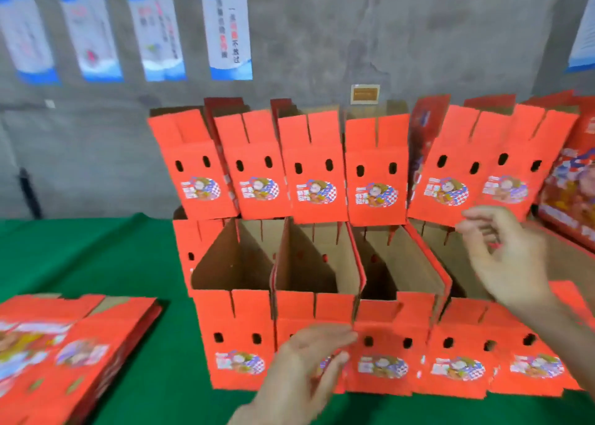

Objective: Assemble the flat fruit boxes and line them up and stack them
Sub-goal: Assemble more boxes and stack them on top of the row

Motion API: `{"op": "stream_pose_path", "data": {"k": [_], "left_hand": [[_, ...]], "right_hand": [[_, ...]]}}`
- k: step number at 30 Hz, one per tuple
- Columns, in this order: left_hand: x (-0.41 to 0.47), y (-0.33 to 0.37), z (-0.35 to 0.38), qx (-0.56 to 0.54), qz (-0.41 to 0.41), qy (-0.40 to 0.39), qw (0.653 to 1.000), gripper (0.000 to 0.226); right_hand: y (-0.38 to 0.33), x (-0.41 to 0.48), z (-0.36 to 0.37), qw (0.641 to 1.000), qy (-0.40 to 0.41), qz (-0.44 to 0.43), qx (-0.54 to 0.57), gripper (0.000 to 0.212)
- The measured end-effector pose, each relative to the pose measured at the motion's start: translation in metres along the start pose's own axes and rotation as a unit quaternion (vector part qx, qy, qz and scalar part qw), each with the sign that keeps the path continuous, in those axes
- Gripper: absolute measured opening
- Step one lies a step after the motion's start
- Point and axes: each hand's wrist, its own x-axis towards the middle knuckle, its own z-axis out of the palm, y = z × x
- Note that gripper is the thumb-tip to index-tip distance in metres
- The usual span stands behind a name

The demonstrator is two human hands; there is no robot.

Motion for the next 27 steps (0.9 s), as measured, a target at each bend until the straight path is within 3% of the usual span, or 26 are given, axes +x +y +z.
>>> {"op": "stream_pose_path", "data": {"k": [2,4,6,8,11,13,15,17,20,22,24,26,27], "left_hand": [[-0.072,-0.037,-0.049,0.034,-0.133,0.103,0.985,0.034],[-0.141,-0.075,-0.093,0.067,-0.308,0.175,0.933,0.039],[-0.198,-0.106,-0.133,0.076,-0.437,0.207,0.872,0.038],[-0.237,-0.136,-0.172,0.078,-0.498,0.229,0.833,0.030],[-0.269,-0.178,-0.220,0.091,-0.539,0.239,0.802,0.017],[-0.282,-0.211,-0.242,0.147,-0.535,0.210,0.805,0.023],[-0.289,-0.247,-0.262,0.194,-0.535,0.145,0.809,0.036],[-0.289,-0.281,-0.281,0.247,-0.554,0.065,0.792,0.049],[-0.286,-0.327,-0.303,0.286,-0.580,-0.045,0.762,0.060],[-0.289,-0.345,-0.300,0.289,-0.566,-0.116,0.764,0.061],[-0.293,-0.345,-0.282,0.291,-0.549,-0.137,0.771,0.059],[-0.295,-0.328,-0.261,0.295,-0.544,-0.111,0.777,0.058],[-0.294,-0.315,-0.255,0.290,-0.524,-0.089,0.796,0.056]], "right_hand": [[-0.017,-0.020,0.022,0.998,-0.057,0.033,-0.004,0.026],[-0.045,-0.034,0.054,0.994,-0.085,0.062,0.014,0.026],[-0.085,-0.051,0.099,0.993,-0.113,0.029,0.014,0.023],[-0.135,-0.074,0.151,0.987,-0.153,-0.033,0.018,0.021],[-0.210,-0.115,0.229,0.964,-0.238,-0.104,0.062,0.013],[-0.247,-0.144,0.278,0.938,-0.323,-0.099,0.073,0.005],[-0.274,-0.176,0.318,0.906,-0.415,-0.060,0.065,0.009],[-0.289,-0.206,0.349,0.878,-0.476,-0.027,0.046,0.016],[-0.297,-0.239,0.377,0.846,-0.533,0.017,0.024,0.023],[-0.296,-0.254,0.389,0.824,-0.563,0.065,0.001,0.028],[-0.291,-0.264,0.401,0.798,-0.591,0.121,-0.027,0.036],[-0.285,-0.273,0.414,0.772,-0.610,0.173,-0.055,0.044],[-0.283,-0.277,0.421,0.762,-0.613,0.200,-0.058,0.045]]}}
